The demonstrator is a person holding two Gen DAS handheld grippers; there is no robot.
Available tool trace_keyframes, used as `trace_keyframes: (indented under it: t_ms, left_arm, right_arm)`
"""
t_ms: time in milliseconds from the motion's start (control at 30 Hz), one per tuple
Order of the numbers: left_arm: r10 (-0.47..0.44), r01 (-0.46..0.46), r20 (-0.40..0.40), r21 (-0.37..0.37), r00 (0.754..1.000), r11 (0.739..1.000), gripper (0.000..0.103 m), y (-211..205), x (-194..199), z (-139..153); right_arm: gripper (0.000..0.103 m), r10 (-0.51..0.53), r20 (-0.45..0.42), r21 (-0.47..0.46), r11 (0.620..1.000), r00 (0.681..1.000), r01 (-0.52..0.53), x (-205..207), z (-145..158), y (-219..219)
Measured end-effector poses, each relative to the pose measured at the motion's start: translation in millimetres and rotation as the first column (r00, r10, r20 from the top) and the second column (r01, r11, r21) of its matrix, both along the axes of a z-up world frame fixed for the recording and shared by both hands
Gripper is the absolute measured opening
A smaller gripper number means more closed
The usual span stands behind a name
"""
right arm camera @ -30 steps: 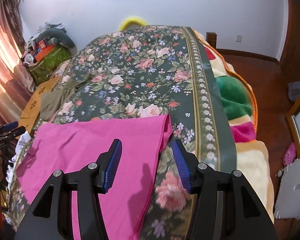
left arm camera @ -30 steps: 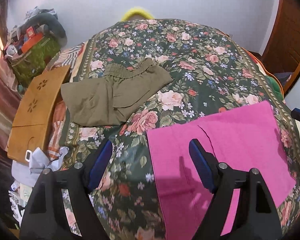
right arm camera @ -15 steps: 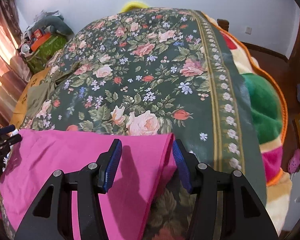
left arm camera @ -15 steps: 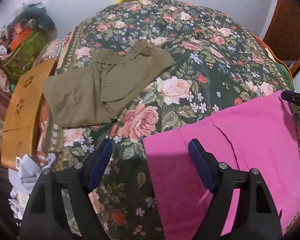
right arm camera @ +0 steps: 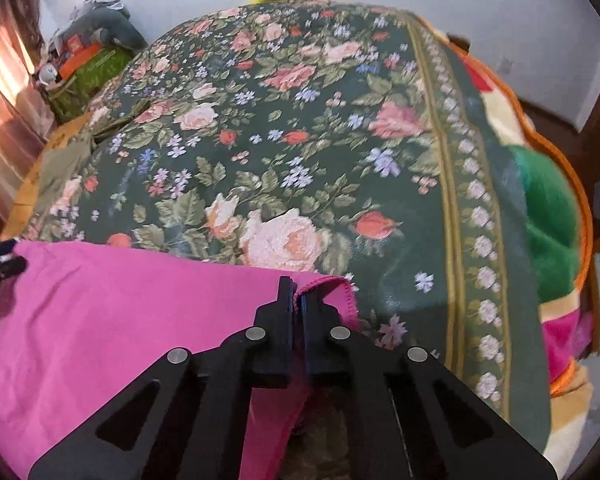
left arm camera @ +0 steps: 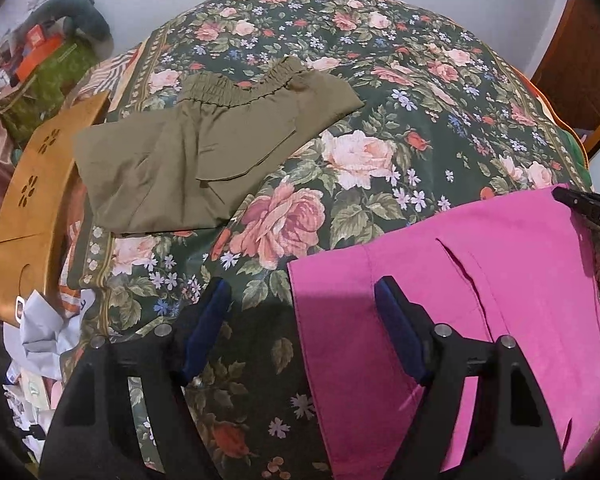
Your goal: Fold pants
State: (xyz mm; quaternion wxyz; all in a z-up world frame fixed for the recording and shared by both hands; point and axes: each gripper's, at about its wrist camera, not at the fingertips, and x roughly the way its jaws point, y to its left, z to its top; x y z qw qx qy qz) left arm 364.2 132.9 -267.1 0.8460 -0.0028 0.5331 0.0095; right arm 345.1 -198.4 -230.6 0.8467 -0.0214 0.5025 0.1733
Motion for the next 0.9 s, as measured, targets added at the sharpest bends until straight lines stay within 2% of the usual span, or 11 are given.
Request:
trace_keyframes:
  t_ms: [67, 233, 267, 300, 333, 433, 567, 700, 833, 900]
  left_arm:
    - [0.011, -0.011, 0.008, 0.009, 1.0, 1.0, 0.077, -0.1, -3.3, -0.3]
    - [0.018, -0.018, 0.014, 0.036, 1.0, 0.999, 0.077, -1.7, -6.6, -1.5]
    - [0.026, -0.027, 0.016, 0.061, 1.0, 0.998, 0.077, -1.7, -6.8, -1.4]
    - [0.045, -0.048, 0.024, 0.139, 0.999, 0.989, 0.077, -1.3, -7.7, -2.3]
    - [0.047, -0.05, 0.023, 0.18, 0.999, 0.982, 0.078, -0.3, -8.2, -4.6]
    - [0.027, -0.028, 0.008, 0.125, 1.0, 0.992, 0.078, 10.3, -11.2, -5.2]
    - [-0.007, 0.006, 0.003, 0.155, 1.0, 0.988, 0.078, 8.8, -15.6, 2.2]
    - [-0.01, 0.005, 0.034, 0.132, 0.999, 0.991, 0.077, 5.0, -23.2, 17.8]
    - [-0.012, 0.0, 0.113, 0.113, 0.994, 0.994, 0.077, -2.0, -31.5, 46.1]
    - [-0.017, 0.003, 0.139, 0.097, 0.99, 0.995, 0.077, -4.4, -32.8, 57.7]
  right_arm:
    - [0.0, -0.006, 0.074, -0.081, 0.997, 0.997, 0.012, -2.5, 1.0, 3.1]
    - [0.0, -0.001, 0.097, -0.139, 0.99, 0.995, 0.014, -0.7, -0.7, 7.5]
    - [0.0, 0.002, 0.104, -0.159, 0.987, 0.995, 0.014, -1.0, -0.9, 9.3]
    - [0.0, 0.004, 0.107, -0.172, 0.985, 0.994, 0.014, -1.0, -1.3, 10.3]
    - [0.0, 0.002, 0.11, -0.175, 0.984, 0.994, 0.017, -1.3, -1.6, 10.5]
    - [0.0, -0.003, 0.106, -0.161, 0.987, 0.994, 0.02, -1.4, -1.3, 8.7]
    - [0.004, -0.017, 0.071, -0.116, 0.993, 0.997, 0.026, -1.2, 0.9, 5.4]
    - [0.025, -0.02, 0.053, -0.108, 0.994, 0.998, 0.025, -5.8, 14.7, 5.4]
    - [0.039, 0.017, 0.127, -0.098, 0.995, 0.992, -0.004, -19.5, 42.1, 11.9]
    - [0.042, 0.032, 0.165, -0.07, 0.997, 0.986, -0.021, -27.4, 58.7, 15.8]
